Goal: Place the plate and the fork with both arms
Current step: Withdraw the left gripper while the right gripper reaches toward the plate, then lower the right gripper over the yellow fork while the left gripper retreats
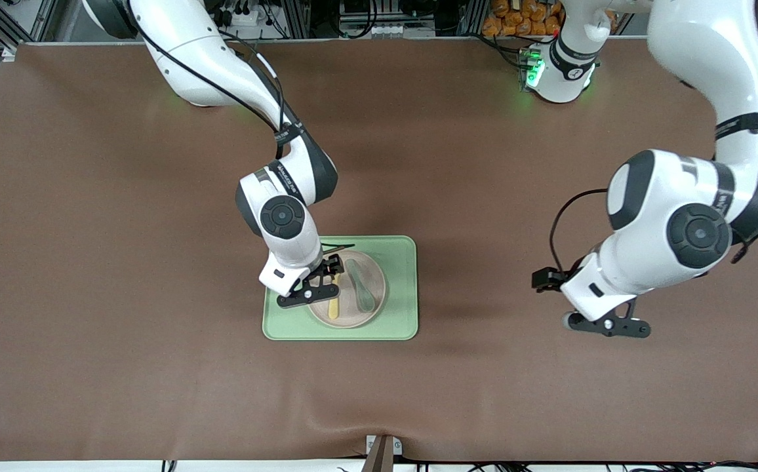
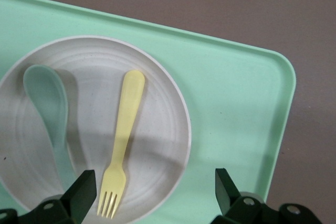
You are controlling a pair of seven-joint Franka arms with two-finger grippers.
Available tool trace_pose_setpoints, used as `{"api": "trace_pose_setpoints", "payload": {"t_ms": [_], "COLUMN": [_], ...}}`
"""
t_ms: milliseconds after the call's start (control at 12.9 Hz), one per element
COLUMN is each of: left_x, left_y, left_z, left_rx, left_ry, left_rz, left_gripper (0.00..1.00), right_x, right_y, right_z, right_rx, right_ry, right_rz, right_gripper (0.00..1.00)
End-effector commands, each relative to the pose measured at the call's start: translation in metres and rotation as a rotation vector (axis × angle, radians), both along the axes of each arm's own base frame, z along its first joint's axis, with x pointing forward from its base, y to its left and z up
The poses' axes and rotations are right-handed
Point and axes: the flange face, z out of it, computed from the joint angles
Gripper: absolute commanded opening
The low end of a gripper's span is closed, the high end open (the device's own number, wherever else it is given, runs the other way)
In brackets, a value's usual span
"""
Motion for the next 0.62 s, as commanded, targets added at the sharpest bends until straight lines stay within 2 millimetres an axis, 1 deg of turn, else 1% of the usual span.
{"api": "trace_pose_setpoints", "payload": {"t_ms": [0,78,155,233,388,465,543], "left_x": [-0.028,-0.039,-0.052,-0.071,-0.114,-0.135,-0.157], "left_y": [0.01,0.013,0.019,0.018,0.015,0.009,0.009], "left_z": [0.031,0.047,0.063,0.08,0.108,0.118,0.13], "left_rx": [0.032,0.047,0.062,0.075,0.094,0.103,0.119], "left_ry": [0.029,0.05,0.069,0.059,0.029,0.014,-0.004], "left_rz": [-0.039,-0.035,-0.028,-0.029,-0.009,0.007,0.026], "left_gripper": [1.0,1.0,1.0,1.0,1.0,1.0,1.0], "right_x": [0.007,0.008,0.008,0.007,0.005,0.003,0.001], "right_y": [0.004,0.004,0.004,0.005,0.008,0.009,0.014], "right_z": [-0.011,-0.014,-0.014,-0.016,-0.021,-0.026,-0.03], "right_rx": [-0.009,-0.01,-0.009,-0.009,-0.012,-0.011,-0.004], "right_ry": [-0.035,-0.037,-0.036,-0.035,-0.03,-0.026,-0.034], "right_rz": [-0.017,-0.017,-0.018,-0.018,-0.036,-0.065,-0.076], "right_gripper": [0.95,0.81,0.71,0.68,0.68,0.68,0.69]}}
